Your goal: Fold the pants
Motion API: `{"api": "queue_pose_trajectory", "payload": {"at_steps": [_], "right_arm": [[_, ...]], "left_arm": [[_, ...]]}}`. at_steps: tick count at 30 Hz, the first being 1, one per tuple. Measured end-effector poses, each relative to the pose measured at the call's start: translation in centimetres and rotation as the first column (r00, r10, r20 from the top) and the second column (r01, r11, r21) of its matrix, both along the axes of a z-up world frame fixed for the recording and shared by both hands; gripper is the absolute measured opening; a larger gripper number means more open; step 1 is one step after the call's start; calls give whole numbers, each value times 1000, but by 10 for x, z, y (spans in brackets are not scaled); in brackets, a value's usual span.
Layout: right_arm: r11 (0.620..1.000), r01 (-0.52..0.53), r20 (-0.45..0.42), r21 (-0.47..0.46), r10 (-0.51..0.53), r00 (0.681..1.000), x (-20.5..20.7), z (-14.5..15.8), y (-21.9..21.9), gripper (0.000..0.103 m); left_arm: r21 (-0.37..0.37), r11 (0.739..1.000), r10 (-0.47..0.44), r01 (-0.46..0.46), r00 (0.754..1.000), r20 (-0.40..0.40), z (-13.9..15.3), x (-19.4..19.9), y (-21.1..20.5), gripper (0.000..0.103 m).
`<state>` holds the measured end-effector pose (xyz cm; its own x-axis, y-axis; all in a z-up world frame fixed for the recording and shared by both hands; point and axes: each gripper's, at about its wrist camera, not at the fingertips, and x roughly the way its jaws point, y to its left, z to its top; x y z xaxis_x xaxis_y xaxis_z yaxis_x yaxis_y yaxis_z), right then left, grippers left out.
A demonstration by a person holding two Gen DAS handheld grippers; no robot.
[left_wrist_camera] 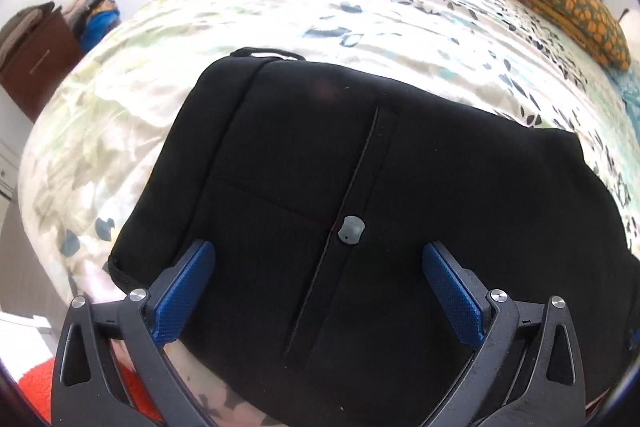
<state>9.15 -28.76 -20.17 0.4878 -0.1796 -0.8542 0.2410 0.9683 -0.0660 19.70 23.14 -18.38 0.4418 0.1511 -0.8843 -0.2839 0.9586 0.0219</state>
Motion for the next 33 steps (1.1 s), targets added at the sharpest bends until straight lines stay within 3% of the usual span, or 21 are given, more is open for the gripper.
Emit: {"api": "queue_pose_trajectory", "payload": {"at_steps": [2, 5, 8, 15, 28, 33], "right_arm": [[1000, -3, 4, 3, 3, 1000, -1, 0, 0, 103], [1000, -9, 2, 3, 9, 1000, -1, 1, -1, 103], [1000, -4, -12, 28, 4, 1000, 0, 9, -4, 103], [998, 36, 78, 45, -39, 996, -7, 27, -11, 103], [999, 45, 56, 27, -46, 997, -13, 23, -12, 103], [998, 54, 59, 19, -55, 997, -15, 23, -15, 103]], "left_arm": [[51, 999, -17, 16, 1000, 11, 0, -3, -14, 103], [29, 999, -13, 12, 999, 38, 12, -7, -24, 101], [46, 996, -75, 71, 993, 87, 30, -18, -45, 101], [135, 977, -182, 167, 978, 106, 43, -30, -91, 101], [153, 974, -179, 167, 981, 68, 37, -30, -90, 101], [141, 971, -206, 191, 974, 99, 43, -33, -95, 101]]}}
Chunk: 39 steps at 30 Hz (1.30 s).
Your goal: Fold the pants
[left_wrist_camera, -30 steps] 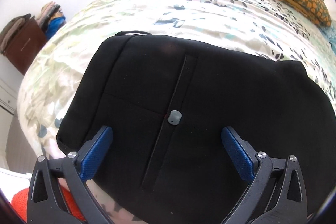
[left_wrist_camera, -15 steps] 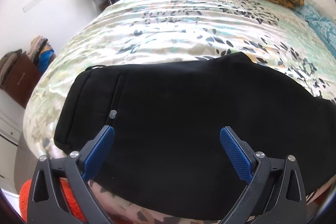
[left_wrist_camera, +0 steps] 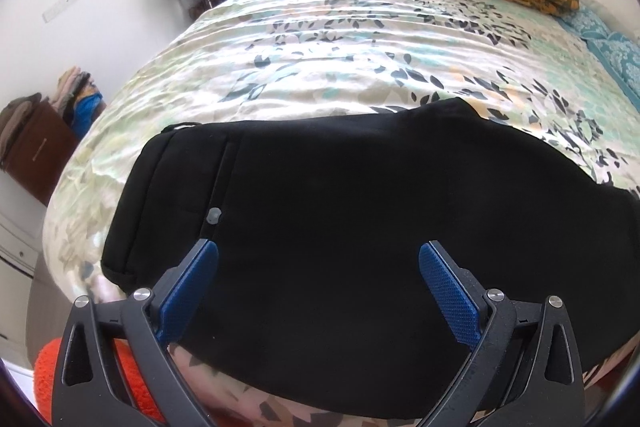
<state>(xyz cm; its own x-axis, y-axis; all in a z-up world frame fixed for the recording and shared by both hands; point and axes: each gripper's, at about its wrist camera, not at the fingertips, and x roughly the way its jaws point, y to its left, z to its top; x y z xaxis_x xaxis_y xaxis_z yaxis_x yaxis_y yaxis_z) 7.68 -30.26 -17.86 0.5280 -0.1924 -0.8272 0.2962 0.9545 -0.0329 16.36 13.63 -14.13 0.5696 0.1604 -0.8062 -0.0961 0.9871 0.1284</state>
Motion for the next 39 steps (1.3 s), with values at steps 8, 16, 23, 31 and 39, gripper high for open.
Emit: {"api": "queue_pose_trajectory", "payload": {"at_steps": [8, 16, 23, 31, 39], "right_arm": [[999, 38, 34, 38, -39, 999, -3, 5, -13, 103], [994, 83, 76, 74, -89, 993, -13, 13, -36, 103], [956, 187, 174, 226, -229, 958, -45, 36, -92, 103], [657, 331, 135, 677, -554, 822, -115, 53, -240, 103], [479, 391, -21, 786, -611, 791, -145, 43, -327, 103]], "left_arm": [[-10, 994, -110, 110, 994, 14, 3, -8, -30, 101], [-14, 985, -174, 174, 985, 4, 5, -15, -60, 101], [-17, 978, -210, 210, 978, -7, 4, -18, -81, 101], [-34, 963, -266, 266, 964, 0, 10, -28, -98, 101], [-65, 867, -494, 494, 870, 14, 8, -49, -144, 101]]}}
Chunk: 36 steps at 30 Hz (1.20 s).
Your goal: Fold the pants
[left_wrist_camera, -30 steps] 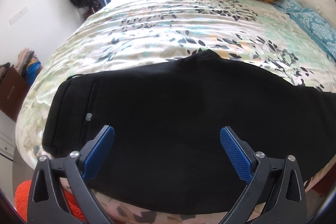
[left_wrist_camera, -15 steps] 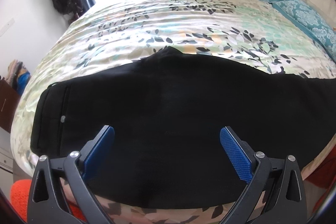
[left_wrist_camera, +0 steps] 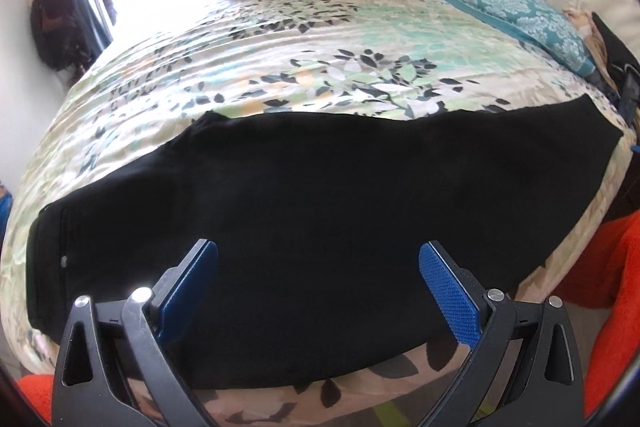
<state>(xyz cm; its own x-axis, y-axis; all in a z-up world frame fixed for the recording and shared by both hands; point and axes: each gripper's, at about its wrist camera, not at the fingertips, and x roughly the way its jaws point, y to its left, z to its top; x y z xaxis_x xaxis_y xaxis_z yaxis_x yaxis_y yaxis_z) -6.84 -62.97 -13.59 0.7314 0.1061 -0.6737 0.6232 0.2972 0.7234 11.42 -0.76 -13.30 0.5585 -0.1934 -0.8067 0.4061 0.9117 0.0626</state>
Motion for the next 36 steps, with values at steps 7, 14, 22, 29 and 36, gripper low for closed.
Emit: {"api": "queue_pose_trajectory", "payload": {"at_steps": [7, 14, 22, 29, 36], "right_arm": [[990, -132, -35, -56, 130, 991, 30, -28, 2, 95], [975, -199, -57, -97, 194, 979, 44, -45, -4, 89], [978, -191, -51, -83, 187, 981, 40, -47, -7, 85], [978, -180, -132, -102, 166, 977, 37, -48, -9, 27], [959, -242, 8, -148, 246, 969, 42, -4, 24, 20]], "left_arm": [[231, 971, -58, 61, 998, -20, -46, 9, -36, 98], [182, 983, 44, -33, 997, -56, -45, 24, -18, 98], [164, 986, 39, -33, 999, -31, -28, 16, -24, 97], [114, 993, 12, -11, 1000, -8, -6, 11, -37, 97], [67, 996, 56, -53, 998, -40, -4, 15, -24, 97]]}}
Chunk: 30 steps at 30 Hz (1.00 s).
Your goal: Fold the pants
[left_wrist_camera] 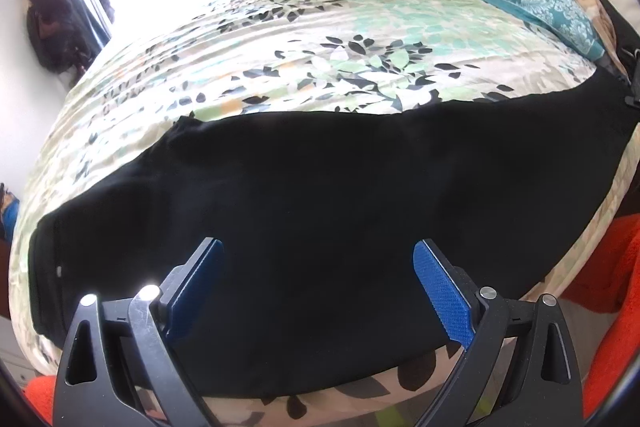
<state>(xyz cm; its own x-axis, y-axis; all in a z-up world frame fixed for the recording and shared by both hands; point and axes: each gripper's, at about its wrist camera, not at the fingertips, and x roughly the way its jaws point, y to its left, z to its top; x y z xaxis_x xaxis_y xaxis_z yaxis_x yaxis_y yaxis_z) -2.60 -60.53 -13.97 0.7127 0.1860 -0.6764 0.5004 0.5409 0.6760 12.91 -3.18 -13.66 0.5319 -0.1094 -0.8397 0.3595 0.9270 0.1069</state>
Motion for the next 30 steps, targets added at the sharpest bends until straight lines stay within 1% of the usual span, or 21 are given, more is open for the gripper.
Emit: {"api": "queue_pose_trajectory", "payload": {"at_steps": [3, 6, 8, 10, 13, 15, 17, 19, 20, 21, 22, 23, 24, 26, 27, 28, 29, 30], "right_arm": [[997, -67, 105, 32, 63, 993, 12, 27, 38, 19], [984, -170, 179, 53, 158, 971, 36, 44, 99, 20], [967, -244, 205, 72, 225, 952, 57, 44, 150, 20], [946, -312, 218, 84, 288, 932, 80, 36, 207, 20], [910, -407, 197, 77, 386, 901, 110, 13, 298, 20], [881, -469, 167, 60, 454, 875, 125, -6, 359, 20], [839, -544, 123, -14, 541, 832, 134, -23, 417, 20], [778, -625, 55, -70, 628, 776, 139, -43, 463, 20], [746, -658, 15, -106, 663, 749, 139, -49, 479, 26], [716, -681, -23, -157, 686, 727, 138, -50, 492, 35], [686, -698, -35, -207, 707, 706, 133, -47, 499, 43], [658, -710, -46, -251, 724, 688, 128, -41, 501, 56], [635, -715, -63, -294, 733, 677, 122, -32, 500, 67], [595, -718, -74, -362, 749, 658, 107, -10, 487, 74], [576, -715, -74, -397, 756, 650, 97, 1, 480, 75], [560, -701, -80, -441, 754, 652, 86, 11, 472, 75], [548, -679, -87, -489, 744, 663, 77, 19, 462, 77], [539, -652, -94, -533, 729, 678, 66, 26, 454, 81]], "left_arm": [[-22, 998, 55, -55, 998, -29, -5, 7, 14, 97], [-68, 988, 131, -135, 990, -59, -9, 14, 35, 97], [-103, 976, 183, -190, 980, -72, -10, 17, 51, 97], [-136, 961, 229, -239, 970, -85, -10, 19, 69, 97], [-175, 936, 292, -305, 952, -97, -12, 19, 98, 97], [-177, 921, 333, -346, 938, -99, -14, 18, 116, 97], [-172, 912, 358, -372, 928, -107, -19, 18, 129, 97], [-175, 901, 378, -396, 917, -125, -23, 19, 140, 97], [-186, 895, 387, -406, 913, -133, -23, 20, 144, 97], [-203, 887, 393, -414, 909, -137, -21, 20, 148, 97], [-220, 881, 397, -419, 907, -140, -19, 20, 152, 97], [-237, 876, 397, -420, 907, -143, -17, 20, 155, 97], [-256, 872, 393, -418, 908, -145, -14, 19, 158, 97], [-296, 869, 370, -398, 917, -146, -6, 16, 158, 97], [-319, 872, 341, -370, 929, -145, -2, 14, 154, 96], [-340, 880, 299, -331, 943, -144, 2, 13, 146, 95], [-358, 891, 245, -279, 960, -138, 7, 10, 136, 94], [-371, 903, 183, -218, 975, -126, 12, 7, 122, 93]]}}
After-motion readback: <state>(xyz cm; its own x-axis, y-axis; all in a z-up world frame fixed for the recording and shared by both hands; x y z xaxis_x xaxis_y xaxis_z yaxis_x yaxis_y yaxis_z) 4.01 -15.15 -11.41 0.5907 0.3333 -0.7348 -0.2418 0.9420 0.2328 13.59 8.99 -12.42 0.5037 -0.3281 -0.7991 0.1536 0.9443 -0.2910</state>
